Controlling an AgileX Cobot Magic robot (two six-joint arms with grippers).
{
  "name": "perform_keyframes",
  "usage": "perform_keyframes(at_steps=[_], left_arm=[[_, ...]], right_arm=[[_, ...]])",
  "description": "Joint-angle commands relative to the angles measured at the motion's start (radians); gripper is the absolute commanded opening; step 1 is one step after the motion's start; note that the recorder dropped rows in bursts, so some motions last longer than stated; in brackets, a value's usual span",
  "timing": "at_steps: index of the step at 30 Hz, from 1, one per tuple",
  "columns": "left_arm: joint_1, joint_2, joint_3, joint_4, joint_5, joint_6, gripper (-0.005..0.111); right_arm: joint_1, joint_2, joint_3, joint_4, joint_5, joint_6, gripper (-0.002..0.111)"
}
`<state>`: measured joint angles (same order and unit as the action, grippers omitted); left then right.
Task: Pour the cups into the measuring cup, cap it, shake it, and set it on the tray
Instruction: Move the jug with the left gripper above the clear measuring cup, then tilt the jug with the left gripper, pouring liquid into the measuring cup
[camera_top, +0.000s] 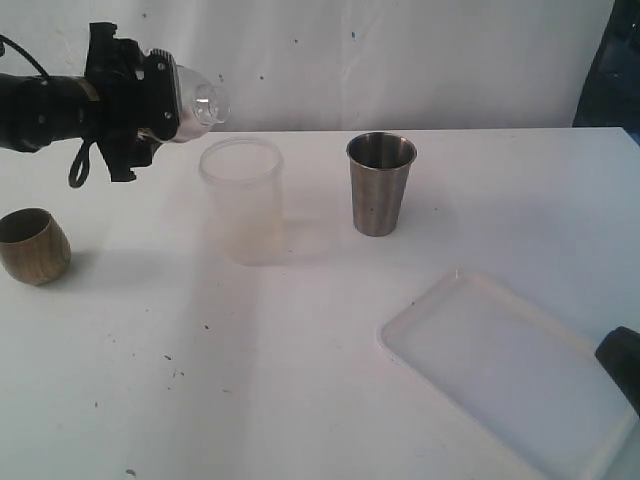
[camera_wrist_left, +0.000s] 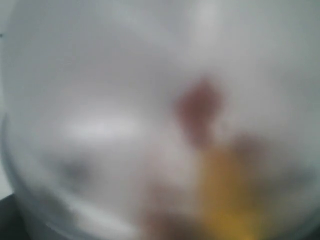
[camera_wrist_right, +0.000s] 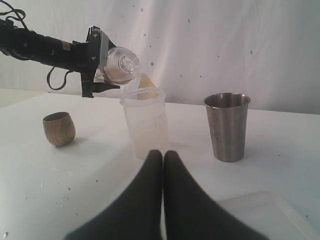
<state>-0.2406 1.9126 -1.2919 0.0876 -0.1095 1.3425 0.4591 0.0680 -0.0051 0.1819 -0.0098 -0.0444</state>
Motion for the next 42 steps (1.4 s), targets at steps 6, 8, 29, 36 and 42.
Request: perform_keyframes(at_steps=[6,8,29,36,42], left_arm=[[-0.003,0.015,-0.037,0.016,-0.047,0.162,0.000],[-0.003,0.015,-0.037,0.045,-0.047,0.178,0.000],[-0.003,0.020,-0.101,0.149,-0.098,0.184,0.000],[-0.003,0.026,-0.105,0.214,-0.090,0.209,0.000],[-0.003,0.049,-0.105,0.265,-0.096,0.235,0.000]], right_arm=[[-0.012,-0.006,0.005,0.001,-0.018,-0.003,0.000],[-0.012,-0.006,0.005,0.001,-0.018,-0.003,0.000],[-0.012,-0.006,0.005,0.001,-0.018,-0.003,0.000],[-0.012,-0.006,0.005,0.001,-0.020,-0.003,0.000],[-0.012,-0.006,0.005,0.001,-0.020,-0.003,0.000]])
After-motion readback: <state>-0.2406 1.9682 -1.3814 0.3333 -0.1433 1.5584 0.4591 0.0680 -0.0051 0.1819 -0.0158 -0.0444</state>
